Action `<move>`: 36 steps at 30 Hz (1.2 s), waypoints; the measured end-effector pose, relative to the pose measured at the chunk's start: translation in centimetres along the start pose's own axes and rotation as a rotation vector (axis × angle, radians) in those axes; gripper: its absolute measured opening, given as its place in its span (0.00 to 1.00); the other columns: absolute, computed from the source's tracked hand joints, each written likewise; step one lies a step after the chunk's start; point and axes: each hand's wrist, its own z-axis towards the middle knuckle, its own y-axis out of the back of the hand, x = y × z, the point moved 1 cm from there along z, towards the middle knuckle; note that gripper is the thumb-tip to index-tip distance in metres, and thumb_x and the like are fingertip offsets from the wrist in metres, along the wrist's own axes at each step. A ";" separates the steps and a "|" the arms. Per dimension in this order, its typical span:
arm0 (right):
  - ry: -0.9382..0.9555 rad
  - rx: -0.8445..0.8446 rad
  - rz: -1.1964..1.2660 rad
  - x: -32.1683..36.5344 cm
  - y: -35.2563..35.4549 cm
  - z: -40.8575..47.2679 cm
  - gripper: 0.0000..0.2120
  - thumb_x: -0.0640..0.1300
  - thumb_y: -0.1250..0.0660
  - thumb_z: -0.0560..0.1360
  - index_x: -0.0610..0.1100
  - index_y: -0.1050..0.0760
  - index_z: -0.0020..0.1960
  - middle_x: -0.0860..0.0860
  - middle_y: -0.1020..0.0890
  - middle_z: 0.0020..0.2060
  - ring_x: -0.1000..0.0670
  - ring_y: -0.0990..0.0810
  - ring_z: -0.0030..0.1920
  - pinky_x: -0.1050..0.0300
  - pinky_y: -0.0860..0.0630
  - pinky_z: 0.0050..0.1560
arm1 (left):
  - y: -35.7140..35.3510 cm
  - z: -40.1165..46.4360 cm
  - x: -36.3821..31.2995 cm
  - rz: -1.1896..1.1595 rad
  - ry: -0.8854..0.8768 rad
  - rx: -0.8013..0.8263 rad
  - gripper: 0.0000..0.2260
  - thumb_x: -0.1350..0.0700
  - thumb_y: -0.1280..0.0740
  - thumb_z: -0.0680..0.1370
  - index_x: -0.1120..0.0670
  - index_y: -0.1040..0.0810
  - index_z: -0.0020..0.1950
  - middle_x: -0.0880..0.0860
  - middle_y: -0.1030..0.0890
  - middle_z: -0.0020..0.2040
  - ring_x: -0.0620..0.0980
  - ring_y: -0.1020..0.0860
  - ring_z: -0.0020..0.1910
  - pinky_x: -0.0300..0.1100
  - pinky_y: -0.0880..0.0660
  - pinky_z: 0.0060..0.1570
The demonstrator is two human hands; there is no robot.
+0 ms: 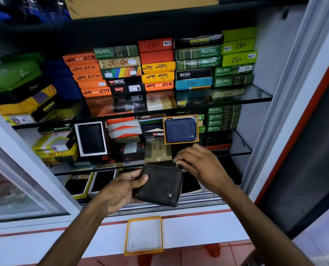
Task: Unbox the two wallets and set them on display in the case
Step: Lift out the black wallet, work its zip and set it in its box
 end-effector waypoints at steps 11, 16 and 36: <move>-0.124 0.114 0.535 0.8 -2.5 3.2 0.09 0.45 0.30 0.75 0.48 0.19 0.55 0.59 0.17 0.48 0.57 0.19 0.52 0.59 0.22 0.56 | -2.2 -1.2 -0.6 0.013 0.050 0.078 0.18 0.54 0.31 0.73 0.60 0.21 0.61 0.55 0.16 0.46 0.48 0.17 0.39 0.42 0.20 0.32; -0.776 0.140 1.096 0.5 -2.0 -0.6 0.20 0.53 0.43 0.81 0.39 0.18 0.51 0.50 0.14 0.32 0.51 0.16 0.30 0.55 0.20 0.32 | -0.6 -1.7 -0.4 -0.076 -0.033 -0.152 0.13 0.57 0.32 0.76 0.60 0.20 0.58 0.57 0.14 0.49 0.53 0.16 0.45 0.49 0.17 0.40; -0.250 -0.075 0.804 5.6 -7.3 -5.6 0.10 0.33 0.22 0.66 0.44 0.15 0.44 0.51 0.14 0.48 0.53 0.16 0.55 0.57 0.20 0.57 | 5.2 -4.2 7.8 0.253 -0.691 -0.223 0.08 0.62 0.27 0.68 0.50 0.15 0.44 0.55 0.15 0.55 0.53 0.24 0.68 0.48 0.26 0.66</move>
